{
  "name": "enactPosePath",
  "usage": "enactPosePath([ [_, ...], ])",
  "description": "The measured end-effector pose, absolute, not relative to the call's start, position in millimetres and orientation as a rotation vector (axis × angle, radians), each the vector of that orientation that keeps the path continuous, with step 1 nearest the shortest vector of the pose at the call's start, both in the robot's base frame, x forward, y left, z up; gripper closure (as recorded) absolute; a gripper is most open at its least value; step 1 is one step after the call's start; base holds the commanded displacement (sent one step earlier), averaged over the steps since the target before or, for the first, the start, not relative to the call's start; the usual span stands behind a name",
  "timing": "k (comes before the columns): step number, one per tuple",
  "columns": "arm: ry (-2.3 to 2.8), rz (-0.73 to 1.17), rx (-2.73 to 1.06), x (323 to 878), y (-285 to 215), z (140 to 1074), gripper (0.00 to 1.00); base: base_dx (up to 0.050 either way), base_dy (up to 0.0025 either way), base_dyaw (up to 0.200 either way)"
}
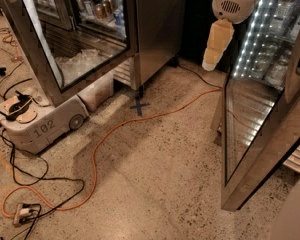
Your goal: Close left fridge door
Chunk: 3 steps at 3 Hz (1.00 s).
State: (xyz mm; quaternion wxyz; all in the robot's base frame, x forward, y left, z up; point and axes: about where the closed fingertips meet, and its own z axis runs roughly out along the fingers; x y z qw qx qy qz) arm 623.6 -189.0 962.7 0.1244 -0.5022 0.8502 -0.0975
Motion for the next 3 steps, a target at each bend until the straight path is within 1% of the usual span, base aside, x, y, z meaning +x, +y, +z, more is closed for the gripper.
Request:
enactPosePath([
  [2, 2.478, -0.284, -1.464, 623.6, -189.0, 962.7, 0.0, 0.0, -0.00012, -0.184],
  [3, 2.478, -0.284, -1.464, 623.6, -189.0, 962.7, 0.0, 0.0, 0.00015, -0.188],
])
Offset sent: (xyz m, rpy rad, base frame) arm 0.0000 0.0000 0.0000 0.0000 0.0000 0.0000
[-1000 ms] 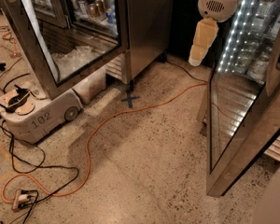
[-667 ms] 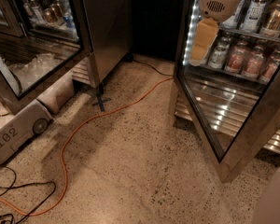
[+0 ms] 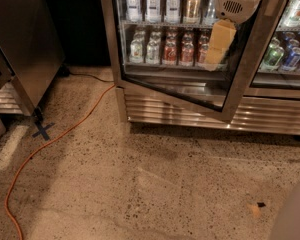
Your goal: Close left fridge door
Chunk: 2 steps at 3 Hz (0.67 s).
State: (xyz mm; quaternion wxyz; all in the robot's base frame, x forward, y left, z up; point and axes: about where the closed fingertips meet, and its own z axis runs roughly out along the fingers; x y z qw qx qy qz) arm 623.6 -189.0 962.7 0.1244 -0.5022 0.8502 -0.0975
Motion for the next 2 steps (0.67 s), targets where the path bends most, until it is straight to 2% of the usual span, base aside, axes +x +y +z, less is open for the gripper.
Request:
enactPosePath([
  [1, 2.478, -0.284, -1.464, 623.6, -189.0, 962.7, 0.0, 0.048, -0.00002, 0.001],
  [2, 2.478, -0.284, -1.464, 623.6, -189.0, 962.7, 0.0, 0.038, 0.0024, 0.131],
])
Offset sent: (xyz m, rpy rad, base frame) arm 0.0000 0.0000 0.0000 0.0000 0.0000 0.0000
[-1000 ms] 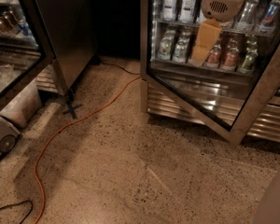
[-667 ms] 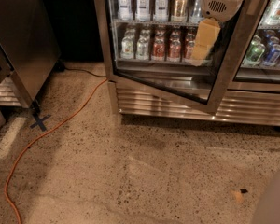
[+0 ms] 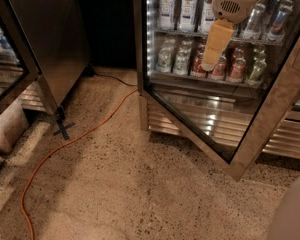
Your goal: Close left fridge door
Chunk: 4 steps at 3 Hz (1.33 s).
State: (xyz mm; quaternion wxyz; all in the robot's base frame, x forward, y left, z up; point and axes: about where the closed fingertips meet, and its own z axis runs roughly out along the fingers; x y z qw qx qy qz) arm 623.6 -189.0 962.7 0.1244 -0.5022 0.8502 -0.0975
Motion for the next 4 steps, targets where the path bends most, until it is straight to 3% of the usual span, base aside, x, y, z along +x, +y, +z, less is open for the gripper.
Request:
enactPosePath([
  [2, 2.478, -0.284, -1.464, 623.6, -189.0, 962.7, 0.0, 0.034, -0.00249, -0.146],
  [3, 2.478, -0.284, -1.464, 623.6, -189.0, 962.7, 0.0, 0.0, -0.00015, 0.2],
  [4, 2.478, -0.284, -1.464, 623.6, -189.0, 962.7, 0.0, 0.05, 0.00009, -0.002],
])
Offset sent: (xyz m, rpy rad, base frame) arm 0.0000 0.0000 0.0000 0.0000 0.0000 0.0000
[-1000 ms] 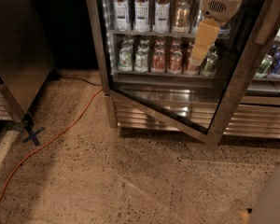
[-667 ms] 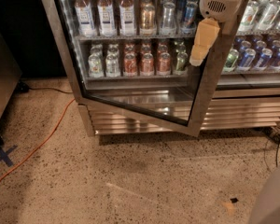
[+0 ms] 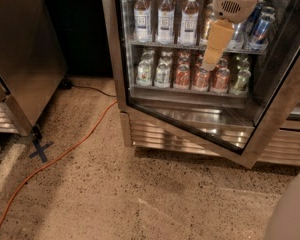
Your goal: Close left fridge door
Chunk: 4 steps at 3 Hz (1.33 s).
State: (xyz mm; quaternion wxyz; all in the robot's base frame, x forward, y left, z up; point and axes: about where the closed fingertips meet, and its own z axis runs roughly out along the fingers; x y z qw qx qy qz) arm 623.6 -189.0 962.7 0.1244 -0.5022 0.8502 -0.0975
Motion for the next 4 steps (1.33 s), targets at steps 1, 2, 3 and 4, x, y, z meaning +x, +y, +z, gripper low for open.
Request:
enactPosePath([
  [1, 2.478, -0.284, -1.464, 623.6, -189.0, 962.7, 0.0, 0.05, -0.00002, 0.0],
  [2, 2.478, -0.284, -1.464, 623.6, -189.0, 962.7, 0.0, 0.044, -0.00208, -0.097],
  [3, 2.478, -0.284, -1.464, 623.6, -189.0, 962.7, 0.0, 0.0, 0.0, 0.0],
  [4, 2.478, -0.284, -1.464, 623.6, -189.0, 962.7, 0.19, 0.0, 0.0, 0.0],
])
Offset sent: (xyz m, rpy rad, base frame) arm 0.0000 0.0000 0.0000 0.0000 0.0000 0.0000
